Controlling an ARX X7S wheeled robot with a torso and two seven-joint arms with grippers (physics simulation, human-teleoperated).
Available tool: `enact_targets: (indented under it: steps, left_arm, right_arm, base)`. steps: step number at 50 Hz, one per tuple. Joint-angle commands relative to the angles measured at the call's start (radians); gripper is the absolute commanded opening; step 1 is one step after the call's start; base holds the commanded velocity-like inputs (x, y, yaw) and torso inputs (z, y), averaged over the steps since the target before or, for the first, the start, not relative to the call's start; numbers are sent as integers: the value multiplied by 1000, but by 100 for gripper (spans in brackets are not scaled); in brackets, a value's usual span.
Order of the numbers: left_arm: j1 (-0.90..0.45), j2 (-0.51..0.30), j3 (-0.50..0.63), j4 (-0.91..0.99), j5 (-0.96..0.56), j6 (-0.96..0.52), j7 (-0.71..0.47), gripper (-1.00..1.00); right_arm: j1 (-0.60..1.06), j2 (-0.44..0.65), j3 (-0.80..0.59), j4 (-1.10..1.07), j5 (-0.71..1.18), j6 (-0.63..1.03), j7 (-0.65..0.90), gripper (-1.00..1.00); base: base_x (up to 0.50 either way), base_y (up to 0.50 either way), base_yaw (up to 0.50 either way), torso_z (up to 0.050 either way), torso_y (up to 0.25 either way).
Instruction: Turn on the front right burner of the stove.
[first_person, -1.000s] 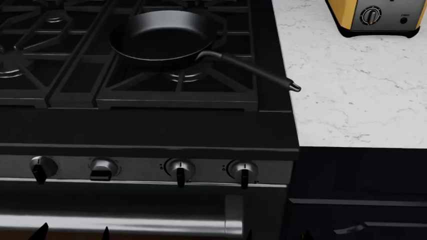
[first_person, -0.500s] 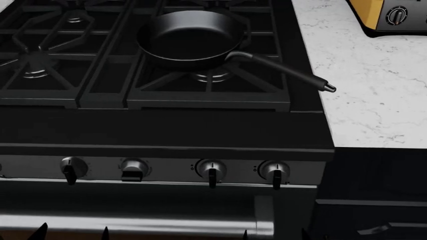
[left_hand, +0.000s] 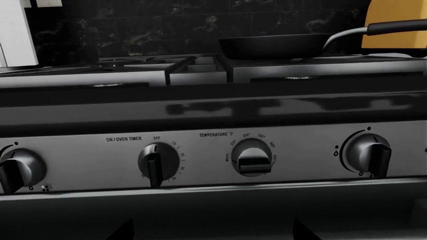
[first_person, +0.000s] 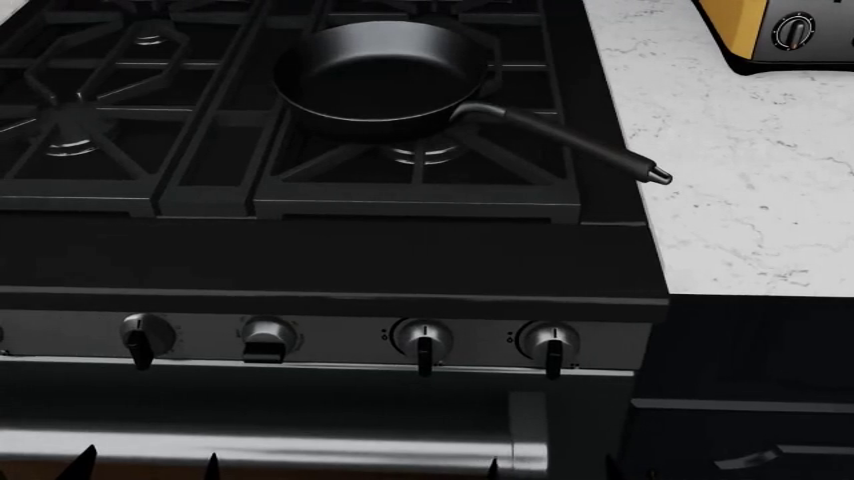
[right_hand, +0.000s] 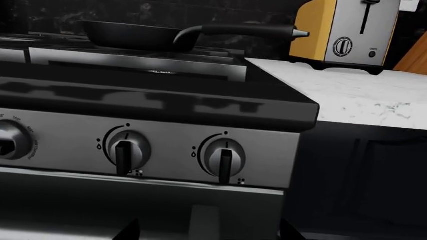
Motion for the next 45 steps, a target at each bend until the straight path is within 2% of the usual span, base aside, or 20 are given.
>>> enact_targets:
  steps: [1, 18, 42, 45]
  left_arm:
    - [-4, -7, 11, -5, -7, 3, -12, 100]
    - [-10, -17, 29, -16, -8, 7, -30, 100]
    - [-11, -32, 46, -10, -26, 7, -43, 100]
    - [-13, -34, 48, -13, -28, 8, -45, 100]
  right_arm:
    - [40, 14, -5, -11, 18, 64, 1, 100]
    - [110, 23, -3, 28, 47, 106, 1, 100]
    - [123, 45, -13, 16, 61, 145, 18, 100]
    - [153, 42, -1, 58, 63, 109, 24, 100]
  base:
    - [0, 0, 0, 0, 0]
    - [0, 0, 0, 0, 0]
    - [0, 0, 0, 0, 0]
    - [0, 0, 0, 0, 0]
